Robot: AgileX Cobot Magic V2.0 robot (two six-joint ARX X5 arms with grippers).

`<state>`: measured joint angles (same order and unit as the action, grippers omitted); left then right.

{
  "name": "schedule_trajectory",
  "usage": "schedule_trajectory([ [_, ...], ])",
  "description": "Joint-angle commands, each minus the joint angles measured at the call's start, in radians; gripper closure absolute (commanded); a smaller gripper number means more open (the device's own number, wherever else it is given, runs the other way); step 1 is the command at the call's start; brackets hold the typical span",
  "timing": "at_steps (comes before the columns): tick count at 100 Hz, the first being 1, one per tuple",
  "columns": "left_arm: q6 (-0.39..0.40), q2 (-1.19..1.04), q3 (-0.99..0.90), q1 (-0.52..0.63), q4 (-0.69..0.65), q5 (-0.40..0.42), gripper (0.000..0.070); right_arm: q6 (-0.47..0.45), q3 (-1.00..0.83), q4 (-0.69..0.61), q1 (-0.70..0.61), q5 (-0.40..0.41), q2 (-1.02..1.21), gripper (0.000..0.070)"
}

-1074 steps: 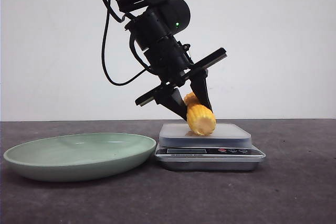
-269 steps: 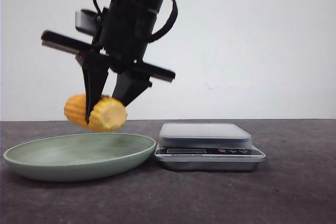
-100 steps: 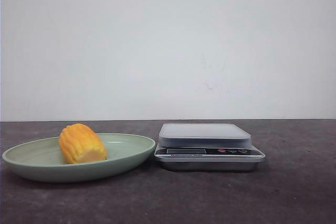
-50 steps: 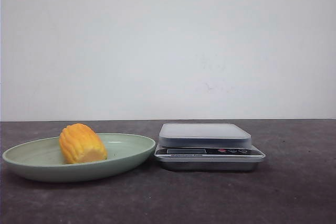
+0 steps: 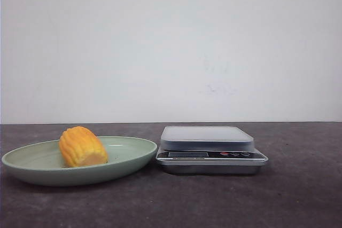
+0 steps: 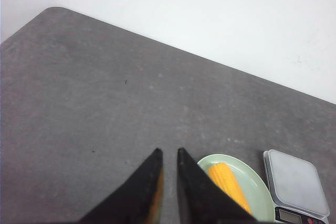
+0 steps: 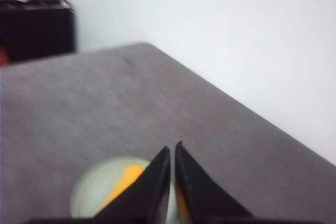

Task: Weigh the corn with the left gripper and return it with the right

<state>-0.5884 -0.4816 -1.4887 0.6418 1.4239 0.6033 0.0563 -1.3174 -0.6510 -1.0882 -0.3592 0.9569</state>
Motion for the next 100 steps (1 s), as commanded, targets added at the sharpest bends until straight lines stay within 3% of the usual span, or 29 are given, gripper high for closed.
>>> schedule_trajectory([
  [1,-0.002,-0.006,-0.015,0.006,0.047,0.003,0.07,0.013,0.006,-0.044,0.027,0.032,-0.029,0.0693],
  [12,-0.002,-0.006,-0.016,0.006,0.047,0.003,0.07,0.023,0.119,-0.001,0.114,0.053,-0.11,0.0693],
  [28,-0.002,-0.006,-0.016,0.006,0.047,0.003,0.07,0.049,0.444,0.303,0.275,0.087,-0.303,0.0693],
  [47,-0.002,-0.006,-0.016,0.006,0.047,0.003,0.07,0.087,0.818,0.583,0.55,0.198,-0.563,0.0693],
  [74,-0.002,-0.006,-0.016,0.006,0.047,0.003,0.07,0.075,1.092,0.636,0.911,0.206,-0.795,0.0693],
  [100,-0.002,-0.006,-0.016,0.006,0.047,0.003,0.07,0.047,1.246,0.707,1.021,0.252,-0.877,0.0693],
])
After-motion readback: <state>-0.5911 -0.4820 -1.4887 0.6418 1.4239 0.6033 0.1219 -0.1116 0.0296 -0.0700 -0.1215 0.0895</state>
